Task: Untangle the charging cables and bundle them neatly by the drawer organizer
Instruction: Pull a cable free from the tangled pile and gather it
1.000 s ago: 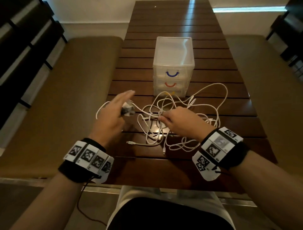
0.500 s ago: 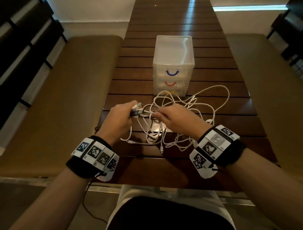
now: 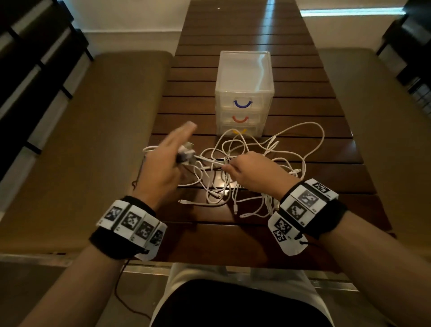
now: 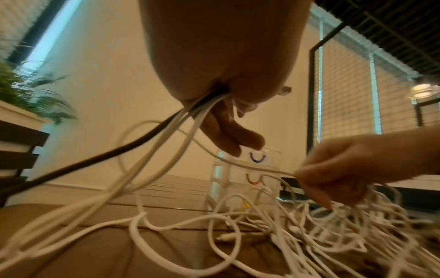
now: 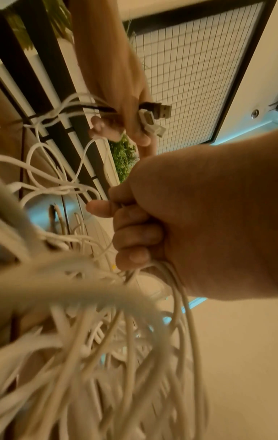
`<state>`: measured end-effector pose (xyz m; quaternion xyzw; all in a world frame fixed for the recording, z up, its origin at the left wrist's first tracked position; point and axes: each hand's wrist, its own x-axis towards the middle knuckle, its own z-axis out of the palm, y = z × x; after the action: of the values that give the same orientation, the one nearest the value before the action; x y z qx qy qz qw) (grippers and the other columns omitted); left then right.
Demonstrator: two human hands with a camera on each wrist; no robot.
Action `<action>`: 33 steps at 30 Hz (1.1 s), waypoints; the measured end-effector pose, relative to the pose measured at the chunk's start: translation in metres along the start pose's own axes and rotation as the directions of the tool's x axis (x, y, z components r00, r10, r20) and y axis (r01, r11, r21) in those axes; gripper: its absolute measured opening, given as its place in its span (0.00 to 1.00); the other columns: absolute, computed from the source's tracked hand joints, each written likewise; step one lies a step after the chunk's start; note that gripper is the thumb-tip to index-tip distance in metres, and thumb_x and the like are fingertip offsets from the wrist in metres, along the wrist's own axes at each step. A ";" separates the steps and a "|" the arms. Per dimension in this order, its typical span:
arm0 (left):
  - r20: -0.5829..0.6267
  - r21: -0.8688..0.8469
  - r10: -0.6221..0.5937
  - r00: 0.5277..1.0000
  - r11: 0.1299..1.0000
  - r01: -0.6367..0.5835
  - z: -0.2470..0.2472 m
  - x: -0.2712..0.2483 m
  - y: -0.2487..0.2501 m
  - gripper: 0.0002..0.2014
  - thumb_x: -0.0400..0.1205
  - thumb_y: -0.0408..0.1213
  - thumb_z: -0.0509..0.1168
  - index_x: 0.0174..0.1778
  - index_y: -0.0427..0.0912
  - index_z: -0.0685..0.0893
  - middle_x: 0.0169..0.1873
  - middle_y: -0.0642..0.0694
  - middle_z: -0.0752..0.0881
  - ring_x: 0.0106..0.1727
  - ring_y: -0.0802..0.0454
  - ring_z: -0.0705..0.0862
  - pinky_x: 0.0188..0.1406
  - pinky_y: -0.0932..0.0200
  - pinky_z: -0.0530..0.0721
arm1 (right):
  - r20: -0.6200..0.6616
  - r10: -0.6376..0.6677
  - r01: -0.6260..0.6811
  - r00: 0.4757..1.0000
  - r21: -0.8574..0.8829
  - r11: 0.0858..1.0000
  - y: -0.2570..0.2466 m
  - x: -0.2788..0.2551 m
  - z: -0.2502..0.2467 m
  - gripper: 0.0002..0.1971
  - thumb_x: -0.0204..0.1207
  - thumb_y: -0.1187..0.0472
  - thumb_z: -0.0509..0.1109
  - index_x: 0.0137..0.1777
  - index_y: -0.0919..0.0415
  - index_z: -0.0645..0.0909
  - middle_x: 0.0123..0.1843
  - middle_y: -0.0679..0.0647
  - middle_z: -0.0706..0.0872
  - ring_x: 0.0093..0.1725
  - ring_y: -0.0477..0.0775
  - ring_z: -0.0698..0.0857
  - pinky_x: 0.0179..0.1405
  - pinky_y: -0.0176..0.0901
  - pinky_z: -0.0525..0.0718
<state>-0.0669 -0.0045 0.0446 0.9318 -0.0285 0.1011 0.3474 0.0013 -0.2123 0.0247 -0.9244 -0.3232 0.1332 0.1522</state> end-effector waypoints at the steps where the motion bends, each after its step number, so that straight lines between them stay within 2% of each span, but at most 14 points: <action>1: 0.092 0.020 0.042 0.995 0.999 -0.044 0.007 -0.002 0.002 0.40 0.76 0.15 0.62 0.81 0.53 0.68 0.78 0.51 0.72 0.72 0.54 0.75 0.71 0.59 0.74 | 0.011 -0.016 0.016 1.000 -0.012 1.000 -0.004 0.001 0.000 0.23 0.89 0.46 0.53 0.48 0.61 0.84 0.40 0.56 0.86 0.38 0.53 0.83 0.45 0.53 0.84; 3: 0.267 0.097 0.056 0.962 0.992 -0.084 0.022 -0.005 0.004 0.38 0.74 0.19 0.67 0.79 0.52 0.71 0.73 0.50 0.78 0.69 0.52 0.79 0.68 0.59 0.76 | 0.032 -0.059 0.059 0.998 -0.015 0.998 -0.011 0.001 -0.001 0.21 0.89 0.48 0.53 0.53 0.61 0.84 0.42 0.56 0.86 0.38 0.52 0.81 0.45 0.52 0.83; 5: 0.328 0.184 0.031 0.944 0.978 -0.096 0.030 -0.008 0.004 0.30 0.75 0.24 0.70 0.72 0.52 0.79 0.59 0.48 0.87 0.59 0.47 0.84 0.55 0.54 0.81 | 0.057 -0.103 0.105 0.993 -0.025 0.994 -0.015 0.001 -0.002 0.19 0.89 0.50 0.54 0.57 0.59 0.83 0.40 0.52 0.83 0.38 0.50 0.79 0.44 0.49 0.82; 7: 0.316 0.228 0.014 0.949 0.970 -0.091 0.031 -0.009 0.003 0.18 0.77 0.28 0.70 0.60 0.49 0.84 0.47 0.48 0.88 0.50 0.46 0.85 0.43 0.55 0.76 | 0.063 -0.126 0.128 0.990 -0.033 0.991 -0.015 -0.001 -0.001 0.18 0.89 0.50 0.54 0.56 0.58 0.83 0.37 0.49 0.81 0.36 0.49 0.78 0.43 0.48 0.81; 10: 0.261 0.212 0.040 0.965 0.972 -0.097 0.021 -0.005 0.002 0.09 0.78 0.29 0.69 0.50 0.45 0.82 0.38 0.53 0.83 0.44 0.47 0.83 0.38 0.57 0.70 | 0.004 -0.132 0.132 0.991 0.020 0.991 -0.009 -0.002 0.003 0.19 0.88 0.47 0.55 0.51 0.57 0.84 0.38 0.51 0.84 0.36 0.50 0.81 0.40 0.48 0.81; 14: 0.134 0.116 0.014 0.991 0.993 -0.030 0.005 -0.001 -0.002 0.09 0.78 0.28 0.66 0.43 0.48 0.80 0.32 0.58 0.81 0.37 0.52 0.81 0.34 0.54 0.74 | -0.067 -0.117 0.123 0.991 0.104 0.987 -0.005 -0.001 0.001 0.19 0.88 0.48 0.56 0.48 0.58 0.82 0.33 0.47 0.81 0.31 0.43 0.77 0.34 0.41 0.74; 17: 0.007 0.023 -0.046 0.999 0.999 0.046 -0.005 0.001 -0.011 0.12 0.80 0.25 0.64 0.44 0.50 0.82 0.34 0.59 0.82 0.37 0.59 0.81 0.37 0.52 0.80 | -0.088 -0.081 0.095 0.993 0.160 0.983 -0.001 -0.001 -0.004 0.17 0.88 0.48 0.57 0.44 0.55 0.80 0.33 0.46 0.81 0.31 0.41 0.78 0.33 0.39 0.73; 20: -0.092 -0.041 -0.111 0.990 0.993 0.108 -0.011 0.003 -0.018 0.13 0.79 0.22 0.66 0.44 0.48 0.82 0.34 0.56 0.83 0.36 0.49 0.83 0.36 0.43 0.86 | -0.100 -0.048 0.069 0.994 0.220 0.973 0.000 -0.003 -0.010 0.16 0.88 0.49 0.58 0.44 0.53 0.82 0.34 0.45 0.82 0.32 0.40 0.78 0.34 0.38 0.72; 22: -0.116 -0.046 -0.162 0.980 0.986 0.158 -0.009 0.002 -0.019 0.15 0.78 0.20 0.65 0.43 0.48 0.82 0.35 0.54 0.83 0.39 0.46 0.84 0.39 0.41 0.86 | -0.095 -0.044 0.066 0.995 0.239 0.969 -0.002 -0.003 -0.011 0.17 0.88 0.49 0.57 0.43 0.54 0.82 0.34 0.45 0.82 0.33 0.40 0.79 0.34 0.37 0.73; 24: -0.157 -0.062 -0.172 0.973 0.985 0.164 -0.004 0.001 -0.013 0.21 0.77 0.17 0.62 0.48 0.50 0.84 0.41 0.55 0.86 0.46 0.48 0.85 0.44 0.45 0.87 | -0.067 -0.036 0.051 0.997 0.244 0.968 -0.005 -0.001 -0.010 0.19 0.88 0.49 0.57 0.46 0.58 0.84 0.34 0.47 0.83 0.33 0.42 0.80 0.35 0.39 0.76; 25: -0.174 -0.048 -0.145 0.974 0.989 0.138 -0.001 0.001 -0.008 0.25 0.76 0.15 0.60 0.56 0.52 0.84 0.48 0.54 0.87 0.51 0.52 0.85 0.50 0.47 0.87 | -0.036 -0.024 0.032 0.999 0.233 0.972 -0.005 0.000 -0.008 0.19 0.88 0.49 0.57 0.47 0.59 0.85 0.35 0.49 0.84 0.34 0.44 0.81 0.37 0.42 0.78; 28: -0.081 -0.015 0.014 0.997 1.000 -0.016 0.008 -0.001 0.006 0.38 0.74 0.13 0.59 0.77 0.51 0.74 0.71 0.51 0.79 0.68 0.60 0.77 0.69 0.58 0.78 | 0.025 0.016 -0.019 1.000 0.147 0.989 -0.004 0.003 -0.003 0.20 0.89 0.48 0.56 0.49 0.59 0.85 0.38 0.53 0.86 0.37 0.51 0.83 0.44 0.51 0.83; 31: 0.097 -0.041 0.111 0.989 0.993 -0.108 0.021 -0.006 0.010 0.42 0.73 0.15 0.62 0.82 0.51 0.67 0.75 0.53 0.73 0.74 0.60 0.73 0.75 0.55 0.74 | -0.034 0.018 -0.014 0.999 0.128 0.992 -0.007 0.002 -0.001 0.20 0.88 0.47 0.56 0.56 0.58 0.86 0.42 0.53 0.88 0.43 0.54 0.85 0.46 0.51 0.83; 33: 0.204 0.028 0.114 0.972 0.992 -0.122 0.032 -0.008 0.007 0.40 0.73 0.18 0.63 0.82 0.49 0.67 0.75 0.48 0.77 0.71 0.49 0.79 0.70 0.46 0.79 | -0.071 -0.015 0.022 0.997 0.104 0.994 -0.011 0.000 -0.001 0.18 0.88 0.49 0.57 0.63 0.56 0.85 0.43 0.51 0.87 0.45 0.54 0.85 0.46 0.48 0.80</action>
<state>-0.0703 -0.0306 0.0239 0.9408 -0.1167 0.0271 0.3171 -0.0044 -0.2039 0.0292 -0.9162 -0.3190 0.1162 0.2128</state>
